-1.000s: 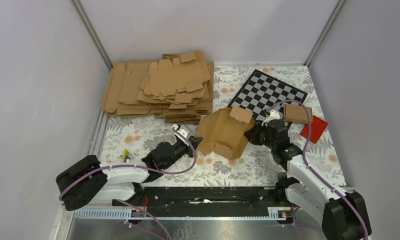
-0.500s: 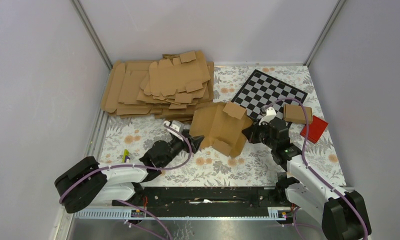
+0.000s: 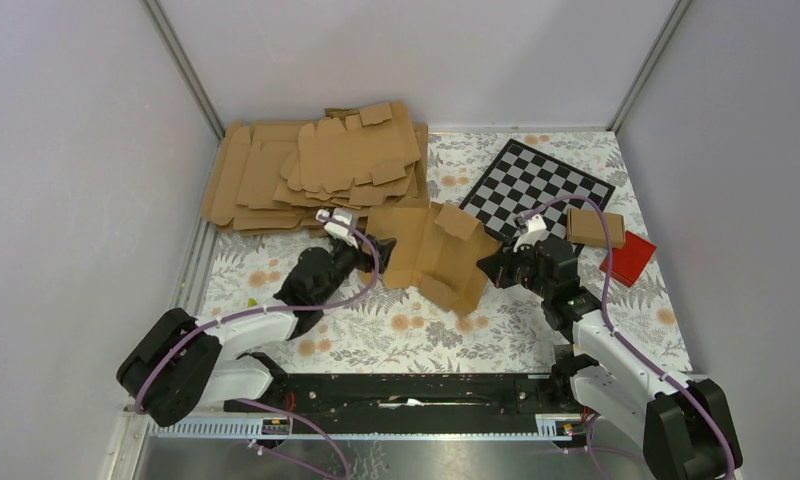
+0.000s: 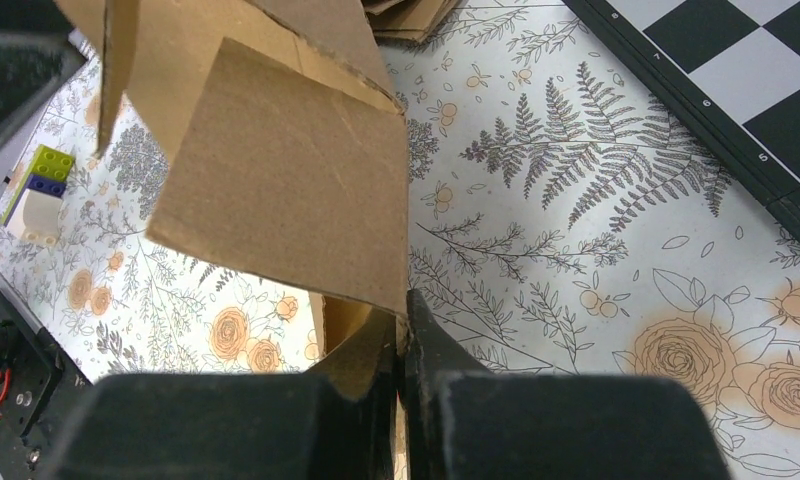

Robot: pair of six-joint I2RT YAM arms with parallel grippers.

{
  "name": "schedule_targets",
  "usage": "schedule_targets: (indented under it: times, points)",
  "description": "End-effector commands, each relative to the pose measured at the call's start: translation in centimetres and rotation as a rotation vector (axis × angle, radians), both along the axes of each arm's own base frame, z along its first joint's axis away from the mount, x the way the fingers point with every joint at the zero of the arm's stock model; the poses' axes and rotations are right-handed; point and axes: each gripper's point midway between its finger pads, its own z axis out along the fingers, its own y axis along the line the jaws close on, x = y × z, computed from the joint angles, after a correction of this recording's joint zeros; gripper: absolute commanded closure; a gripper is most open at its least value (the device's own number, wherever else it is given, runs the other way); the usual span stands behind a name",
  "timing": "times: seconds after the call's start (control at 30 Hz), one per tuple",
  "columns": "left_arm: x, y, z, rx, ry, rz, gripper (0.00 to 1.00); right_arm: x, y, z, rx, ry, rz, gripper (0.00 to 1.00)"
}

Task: Fold the paper box

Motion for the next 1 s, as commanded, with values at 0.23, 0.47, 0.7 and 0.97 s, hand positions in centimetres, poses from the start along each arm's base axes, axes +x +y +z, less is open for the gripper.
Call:
schedule_targets:
  times: [0.23,0.47,0.7,0.97]
  points:
    - [4.7,0.4,1.7,-0.056,0.029,-0.185,0.1,0.8,0.5,1.8,-0.009,-0.027,0.012,1.0]
    - [7.5,2.8,1.3,-0.126,0.085,-0.188,0.08,0.7,0.6,1.8,0.003,-0.019,0.014,1.0]
    - [9.2,1.6,1.0,-0.065,0.09,-0.39,0.1,1.1,0.8,1.7,0.002,0.016,0.011,1.0]
    - [10.0,-1.1,0.2,-0.132,0.23,-0.593,0.49,1.7,0.4,1.7,-0.013,0.027,-0.03,1.0]
